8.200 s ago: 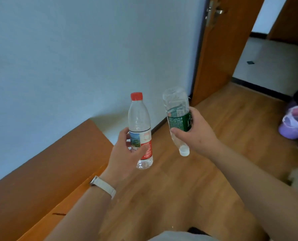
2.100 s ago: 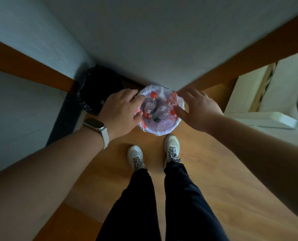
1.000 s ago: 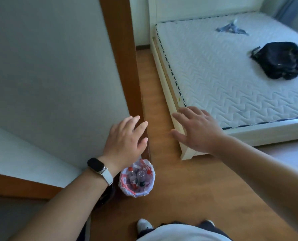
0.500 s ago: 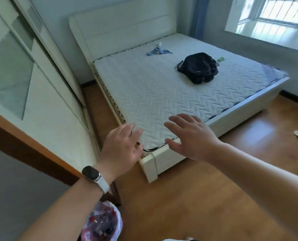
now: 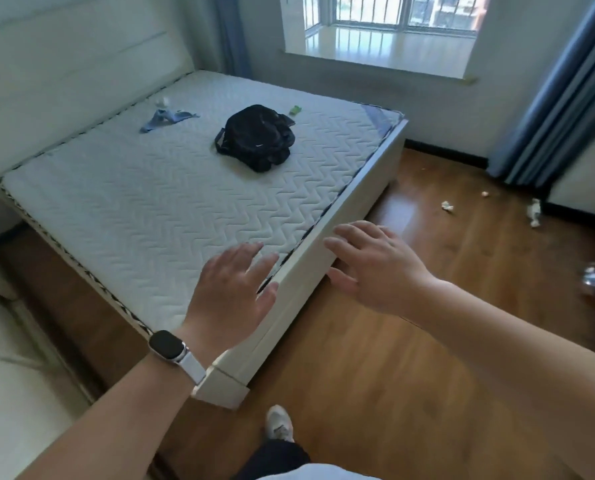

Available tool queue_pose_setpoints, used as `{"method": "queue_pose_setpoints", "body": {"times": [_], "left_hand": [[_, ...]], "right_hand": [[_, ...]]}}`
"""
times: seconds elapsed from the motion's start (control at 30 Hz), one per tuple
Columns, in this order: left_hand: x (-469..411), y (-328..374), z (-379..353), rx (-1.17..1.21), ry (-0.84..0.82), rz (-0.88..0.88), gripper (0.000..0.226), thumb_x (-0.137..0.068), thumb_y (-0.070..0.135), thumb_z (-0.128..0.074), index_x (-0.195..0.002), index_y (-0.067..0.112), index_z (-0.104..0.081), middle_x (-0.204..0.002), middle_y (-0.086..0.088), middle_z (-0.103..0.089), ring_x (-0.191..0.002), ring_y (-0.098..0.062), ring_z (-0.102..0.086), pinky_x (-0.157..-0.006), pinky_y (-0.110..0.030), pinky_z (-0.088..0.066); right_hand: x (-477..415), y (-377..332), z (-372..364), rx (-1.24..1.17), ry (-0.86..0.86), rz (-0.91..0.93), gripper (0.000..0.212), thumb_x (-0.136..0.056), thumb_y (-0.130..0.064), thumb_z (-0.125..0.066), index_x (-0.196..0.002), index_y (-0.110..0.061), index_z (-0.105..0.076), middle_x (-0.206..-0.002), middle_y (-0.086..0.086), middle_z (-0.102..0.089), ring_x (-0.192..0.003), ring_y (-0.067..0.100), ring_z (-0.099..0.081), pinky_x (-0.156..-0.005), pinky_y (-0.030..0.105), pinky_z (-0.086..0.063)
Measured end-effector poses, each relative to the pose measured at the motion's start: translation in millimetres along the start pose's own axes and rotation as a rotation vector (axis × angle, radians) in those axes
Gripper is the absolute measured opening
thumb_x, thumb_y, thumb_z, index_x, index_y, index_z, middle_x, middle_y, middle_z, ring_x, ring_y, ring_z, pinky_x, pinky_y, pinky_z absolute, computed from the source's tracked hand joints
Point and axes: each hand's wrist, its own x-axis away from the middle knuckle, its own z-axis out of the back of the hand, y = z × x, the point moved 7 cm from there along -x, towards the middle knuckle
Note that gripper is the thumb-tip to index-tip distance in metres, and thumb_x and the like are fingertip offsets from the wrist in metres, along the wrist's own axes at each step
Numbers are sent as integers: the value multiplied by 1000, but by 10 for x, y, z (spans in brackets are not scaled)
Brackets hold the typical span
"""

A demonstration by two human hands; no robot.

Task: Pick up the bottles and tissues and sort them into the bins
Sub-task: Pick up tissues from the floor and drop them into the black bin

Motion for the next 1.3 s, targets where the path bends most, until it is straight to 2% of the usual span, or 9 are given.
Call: {"method": "queue_pose_setpoints", "body": {"times": [0.17,0.33,0.43,0.6,0.77,1.07,1.3], "left_hand": [[-741,-67,-535,90,-21,-116,44,-90,36,-45,-127,17,-60,-132,-9,-58,-121,-31,-53,-93,-51,-47],[-1643,-213,-978,172,-66,-244,40,-88,28,-63,-127,16,-60,-131,-9,-59,-121,-31,-54,-94,-50,-46],[-2192,-337,-1121,208,-74,-332,42,-90,35,-52,-127,17,-60,-132,-8,-59,-123,-31,-53,-94,-49,-46],[-3027,-412,-1328,255,-119,-441,48,-91,41,-43,-129,18,-59,-136,-8,-56,-127,-31,-50,-98,-50,-45],[-3484,-191,-1500,313,-86,-573,43,-92,41,-46,-127,21,-58,-134,-5,-57,-126,-29,-50,-98,-47,-43],[-4252,356,-1914,286,-111,-655,40,-91,34,-63,-128,21,-57,-136,-5,-56,-128,-28,-48,-98,-45,-43],[-5102,1037,-2192,217,-157,-655,40,-94,40,-53,-131,24,-55,-138,-2,-55,-130,-25,-47,-100,-44,-42]], "right_hand": [[-188,561,-119,50,20,-147,46,-87,-48,-46,-120,-19,-60,-126,2,-59,-120,26,-52,-95,42,-43],[-584,1086,-124,119,52,-317,48,-86,-47,-44,-117,-16,-64,-121,5,-62,-112,28,-57,-88,41,-47],[-866,1361,-109,162,67,-392,46,-86,-45,-46,-117,-16,-64,-121,7,-62,-112,29,-57,-87,41,-47],[-1112,1790,-48,133,78,-603,51,-86,-50,-42,-121,-18,-61,-128,5,-59,-120,28,-51,-94,47,-43],[-1036,2193,-29,157,22,-769,60,-88,-56,-30,-129,-21,-57,-137,2,-53,-129,22,-44,-102,43,-36],[-1042,3148,-67,107,70,-860,61,-87,-55,-32,-128,-18,-59,-134,6,-55,-126,26,-47,-98,45,-39],[-964,4275,-45,79,141,-865,58,-87,-54,-36,-123,-16,-62,-128,8,-59,-119,29,-53,-93,45,-43]]}}
